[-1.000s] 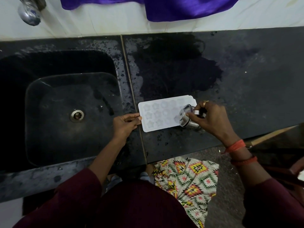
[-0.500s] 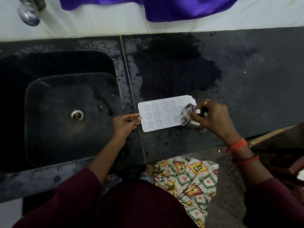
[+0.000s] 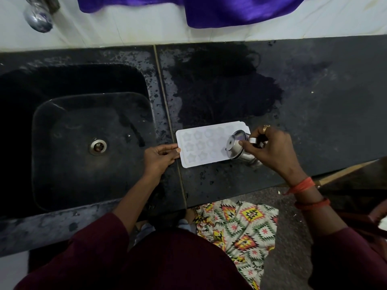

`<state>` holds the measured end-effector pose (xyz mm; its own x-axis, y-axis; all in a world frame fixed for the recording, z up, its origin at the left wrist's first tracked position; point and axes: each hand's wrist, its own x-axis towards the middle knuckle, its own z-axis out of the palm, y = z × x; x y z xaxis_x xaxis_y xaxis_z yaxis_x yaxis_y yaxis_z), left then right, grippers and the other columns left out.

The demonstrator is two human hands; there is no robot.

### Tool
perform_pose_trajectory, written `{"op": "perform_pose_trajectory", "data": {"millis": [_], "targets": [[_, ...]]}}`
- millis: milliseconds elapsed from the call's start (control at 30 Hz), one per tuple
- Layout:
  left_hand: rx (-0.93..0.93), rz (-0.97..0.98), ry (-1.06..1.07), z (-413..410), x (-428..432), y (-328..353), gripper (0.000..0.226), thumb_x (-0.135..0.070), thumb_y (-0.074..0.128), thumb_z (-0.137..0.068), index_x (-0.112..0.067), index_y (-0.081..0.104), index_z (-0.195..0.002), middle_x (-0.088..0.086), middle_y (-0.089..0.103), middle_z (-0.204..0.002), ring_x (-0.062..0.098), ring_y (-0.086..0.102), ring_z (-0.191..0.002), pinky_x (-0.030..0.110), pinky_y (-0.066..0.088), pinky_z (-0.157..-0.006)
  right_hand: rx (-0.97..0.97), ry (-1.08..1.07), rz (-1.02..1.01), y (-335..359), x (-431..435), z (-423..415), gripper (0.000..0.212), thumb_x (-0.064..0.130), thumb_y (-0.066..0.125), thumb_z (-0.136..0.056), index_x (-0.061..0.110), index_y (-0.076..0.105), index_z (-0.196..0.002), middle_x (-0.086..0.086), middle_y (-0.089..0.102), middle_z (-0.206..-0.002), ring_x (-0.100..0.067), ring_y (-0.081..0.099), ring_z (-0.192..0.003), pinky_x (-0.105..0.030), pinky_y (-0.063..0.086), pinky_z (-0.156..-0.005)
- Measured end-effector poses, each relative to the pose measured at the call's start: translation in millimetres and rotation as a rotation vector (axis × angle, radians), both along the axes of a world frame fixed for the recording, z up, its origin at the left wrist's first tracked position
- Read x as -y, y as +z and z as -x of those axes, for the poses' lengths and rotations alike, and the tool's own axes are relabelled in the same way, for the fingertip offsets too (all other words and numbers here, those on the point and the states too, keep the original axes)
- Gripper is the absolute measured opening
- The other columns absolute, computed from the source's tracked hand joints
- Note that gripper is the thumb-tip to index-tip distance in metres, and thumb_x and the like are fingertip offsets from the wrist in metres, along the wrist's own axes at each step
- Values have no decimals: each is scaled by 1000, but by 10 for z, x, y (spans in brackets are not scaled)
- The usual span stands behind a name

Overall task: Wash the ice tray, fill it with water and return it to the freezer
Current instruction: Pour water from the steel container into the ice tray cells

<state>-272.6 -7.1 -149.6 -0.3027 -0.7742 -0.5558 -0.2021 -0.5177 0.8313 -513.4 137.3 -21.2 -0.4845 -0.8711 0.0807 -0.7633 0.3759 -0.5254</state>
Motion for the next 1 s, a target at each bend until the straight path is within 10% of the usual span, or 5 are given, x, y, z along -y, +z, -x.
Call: {"op": "perform_pose_trajectory", "data": {"millis": [1000], "targets": [[-11,-12,23,-1,-11,-40,19,-13,81,-82,-9,78,-100,8,78,-91,10,76,-78,13,51,-59,-86,150,-51,-112,125,-183,26,21,86,-75,12,63,-70,0,60,-65,-13,53,-56,-7,33,-59]]}}
